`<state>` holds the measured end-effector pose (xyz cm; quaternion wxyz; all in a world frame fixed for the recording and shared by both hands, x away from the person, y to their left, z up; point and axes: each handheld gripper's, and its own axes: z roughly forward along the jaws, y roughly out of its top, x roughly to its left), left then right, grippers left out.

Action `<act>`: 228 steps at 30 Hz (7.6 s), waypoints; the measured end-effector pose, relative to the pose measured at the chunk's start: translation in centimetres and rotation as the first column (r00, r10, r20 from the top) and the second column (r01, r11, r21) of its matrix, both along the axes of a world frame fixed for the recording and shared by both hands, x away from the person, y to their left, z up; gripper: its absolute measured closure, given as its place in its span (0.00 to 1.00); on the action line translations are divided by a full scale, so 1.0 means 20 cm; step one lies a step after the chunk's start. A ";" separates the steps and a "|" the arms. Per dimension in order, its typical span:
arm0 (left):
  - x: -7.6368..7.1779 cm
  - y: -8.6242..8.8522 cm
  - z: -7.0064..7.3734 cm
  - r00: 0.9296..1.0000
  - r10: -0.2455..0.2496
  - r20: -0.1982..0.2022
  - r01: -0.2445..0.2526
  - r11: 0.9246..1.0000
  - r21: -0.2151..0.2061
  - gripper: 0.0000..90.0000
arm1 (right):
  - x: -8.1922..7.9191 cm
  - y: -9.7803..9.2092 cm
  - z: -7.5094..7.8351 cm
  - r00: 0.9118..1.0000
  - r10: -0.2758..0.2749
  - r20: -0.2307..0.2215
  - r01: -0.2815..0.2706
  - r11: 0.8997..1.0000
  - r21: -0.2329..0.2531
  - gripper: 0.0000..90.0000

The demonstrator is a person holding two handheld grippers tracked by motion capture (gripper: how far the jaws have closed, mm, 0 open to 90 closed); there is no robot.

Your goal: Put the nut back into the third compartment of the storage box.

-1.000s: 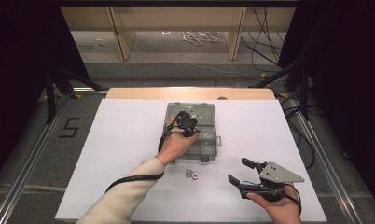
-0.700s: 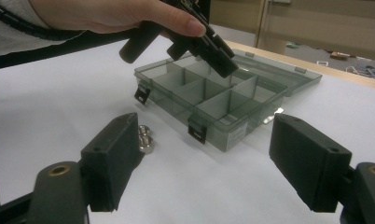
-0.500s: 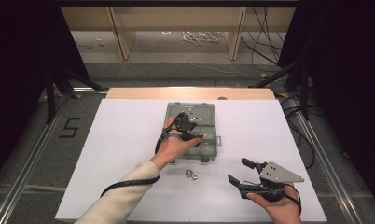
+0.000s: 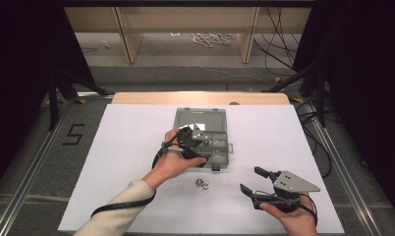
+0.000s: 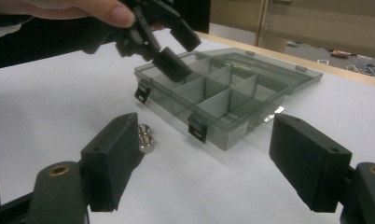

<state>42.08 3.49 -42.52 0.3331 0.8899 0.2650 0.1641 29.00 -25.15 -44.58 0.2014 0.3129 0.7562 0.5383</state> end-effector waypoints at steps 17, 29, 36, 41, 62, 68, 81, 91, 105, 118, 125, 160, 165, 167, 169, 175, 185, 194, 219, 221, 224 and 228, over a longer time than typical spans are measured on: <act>-0.19 0.04 -0.05 0.991 -0.099 -0.091 0.109 0.989 0.103 0.30 | 0.00 0.00 0.00 1.000 -0.007 0.006 0.007 1.000 0.003 0.28; -0.25 -0.02 -0.12 0.974 -0.159 -0.162 0.186 0.968 0.167 0.40 | 0.00 0.01 0.00 1.000 -0.007 0.005 0.007 1.000 0.000 0.28; -0.24 -0.04 -0.17 0.964 -0.168 -0.207 0.208 0.959 0.192 0.46 | 0.01 0.00 0.00 1.000 -0.001 0.020 0.001 1.000 -0.005 0.28; -0.23 -0.05 -0.19 0.959 -0.159 -0.235 0.205 0.960 0.189 0.49 | 0.00 0.00 0.00 1.000 0.000 0.016 0.000 1.000 -0.008 0.28; -0.20 -0.05 -0.19 0.932 -0.200 -0.303 0.270 0.940 0.210 0.71 | 0.00 0.00 0.00 1.000 0.003 -0.007 -0.003 1.000 -0.005 0.28; -0.20 -0.05 -0.19 0.934 -0.194 -0.299 0.265 0.939 0.219 0.77 | 0.00 0.00 0.00 1.000 0.002 -0.019 -0.003 1.000 -0.021 0.28; -0.22 -0.06 -0.19 0.943 -0.178 -0.283 0.246 0.942 0.228 0.78 | 0.00 0.01 -0.01 1.000 0.012 -0.001 -0.012 1.000 0.021 0.28; -0.23 -0.05 -0.16 0.951 -0.151 -0.269 0.208 0.958 0.198 0.78 | 0.00 0.01 -0.01 1.000 0.012 0.000 -0.012 1.000 0.021 0.28; -0.24 -0.05 -0.11 0.960 -0.145 -0.240 0.187 0.969 0.162 0.78 | 0.00 0.00 0.00 1.000 -0.001 0.003 0.001 1.000 0.004 0.28; -0.22 -0.03 -0.06 0.973 -0.121 -0.197 0.146 0.982 0.118 0.78 | 0.00 0.00 0.00 1.000 0.000 -0.001 0.000 1.000 0.000 0.28; -0.21 -0.02 -0.04 0.978 -0.113 -0.178 0.133 0.985 0.106 0.78 | 0.00 0.00 0.00 1.000 -0.001 -0.001 0.001 1.000 -0.001 0.28; -0.03 -0.03 0.07 0.997 0.046 -0.056 -0.048 0.998 -0.028 0.78 | 0.00 0.00 0.00 1.000 0.001 -0.005 -0.001 1.000 0.000 0.28; 0.00 -0.04 0.07 0.997 0.069 -0.046 -0.071 0.997 -0.041 0.78 | 0.00 0.01 -0.01 1.000 0.006 -0.002 -0.006 1.000 0.019 0.28; 0.01 -0.04 0.07 0.997 0.067 -0.038 -0.068 0.997 -0.036 0.78 | 0.00 0.01 -0.01 1.000 0.007 -0.002 -0.007 1.000 0.021 0.28; 0.02 -0.04 0.07 0.997 0.075 -0.031 -0.076 0.996 -0.036 0.78 | 0.00 0.01 -0.01 1.000 0.006 -0.002 -0.006 1.000 0.022 0.28; 0.06 -0.06 0.06 0.996 0.089 -0.019 -0.090 0.995 -0.040 0.78 | 0.00 0.00 -0.01 1.000 0.006 0.004 -0.006 1.000 0.018 0.28; 0.11 -0.09 0.06 0.995 0.103 -0.009 -0.103 0.994 -0.036 0.78 | 0.01 0.00 -0.01 1.000 0.003 0.026 -0.003 1.000 0.011 0.28; 0.16 -0.10 0.05 0.992 0.127 -0.019 -0.127 0.991 -0.034 0.78 | 0.01 0.00 -0.01 1.000 0.003 0.025 -0.003 1.000 0.009 0.28; 0.25 -0.13 -0.02 0.987 0.159 -0.031 -0.159 0.987 0.006 0.78 | 0.01 0.00 -0.01 1.000 0.005 0.025 -0.005 1.000 0.009 0.28; 0.26 -0.13 -0.02 0.987 0.158 -0.028 -0.158 0.987 0.011 0.78 | 0.01 0.00 -0.01 1.000 0.003 0.025 -0.004 1.000 0.009 0.28; 0.26 -0.14 -0.03 0.987 0.158 -0.033 -0.158 0.987 0.005 0.78 | 0.01 0.00 -0.01 1.000 0.005 0.024 -0.005 1.000 0.009 0.28; 0.27 -0.14 -0.03 0.987 0.156 -0.034 -0.155 0.988 0.013 0.77 | 0.01 0.00 -0.01 1.000 0.004 0.025 -0.004 1.000 0.008 0.28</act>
